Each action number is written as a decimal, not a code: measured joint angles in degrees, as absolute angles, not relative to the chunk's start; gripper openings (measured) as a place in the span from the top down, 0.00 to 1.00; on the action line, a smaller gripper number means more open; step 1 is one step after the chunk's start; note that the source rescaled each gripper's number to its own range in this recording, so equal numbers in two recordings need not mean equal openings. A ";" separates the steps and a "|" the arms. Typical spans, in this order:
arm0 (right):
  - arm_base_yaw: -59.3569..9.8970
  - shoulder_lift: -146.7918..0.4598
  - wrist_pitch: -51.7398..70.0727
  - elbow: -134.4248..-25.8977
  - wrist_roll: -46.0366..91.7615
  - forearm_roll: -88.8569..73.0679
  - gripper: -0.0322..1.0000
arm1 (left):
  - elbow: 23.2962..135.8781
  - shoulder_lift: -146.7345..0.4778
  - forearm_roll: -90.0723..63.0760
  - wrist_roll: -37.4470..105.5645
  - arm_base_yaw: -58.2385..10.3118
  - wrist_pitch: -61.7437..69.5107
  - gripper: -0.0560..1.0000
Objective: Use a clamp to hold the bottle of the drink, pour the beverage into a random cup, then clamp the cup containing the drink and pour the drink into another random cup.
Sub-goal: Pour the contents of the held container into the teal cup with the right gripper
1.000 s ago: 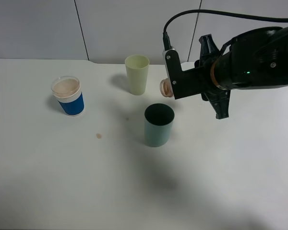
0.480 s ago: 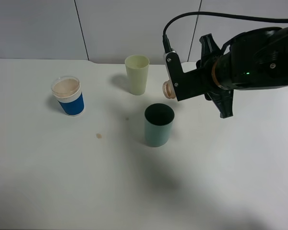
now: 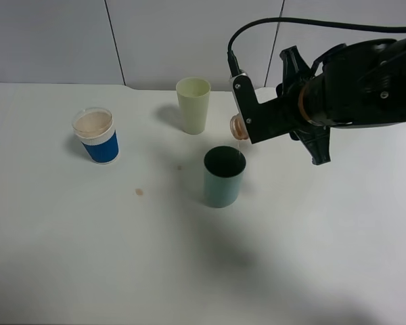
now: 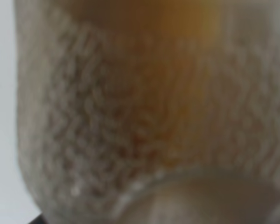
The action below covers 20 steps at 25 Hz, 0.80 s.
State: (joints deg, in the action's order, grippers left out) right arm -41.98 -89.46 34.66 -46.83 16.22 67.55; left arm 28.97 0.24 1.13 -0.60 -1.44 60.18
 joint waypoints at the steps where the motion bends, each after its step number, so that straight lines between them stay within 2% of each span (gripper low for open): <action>1: -42.11 -89.46 34.66 -46.83 16.39 67.79 0.95 | 28.97 0.24 1.13 -0.60 -1.44 60.18 0.06; 20: -44.06 -90.59 36.41 -46.87 16.83 70.31 0.96 | 28.97 0.24 1.13 -0.60 -1.44 60.18 0.06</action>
State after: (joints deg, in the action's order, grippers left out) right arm -44.06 -90.59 36.41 -46.87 16.83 70.31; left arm 28.97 0.24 1.13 -0.60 -1.44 60.18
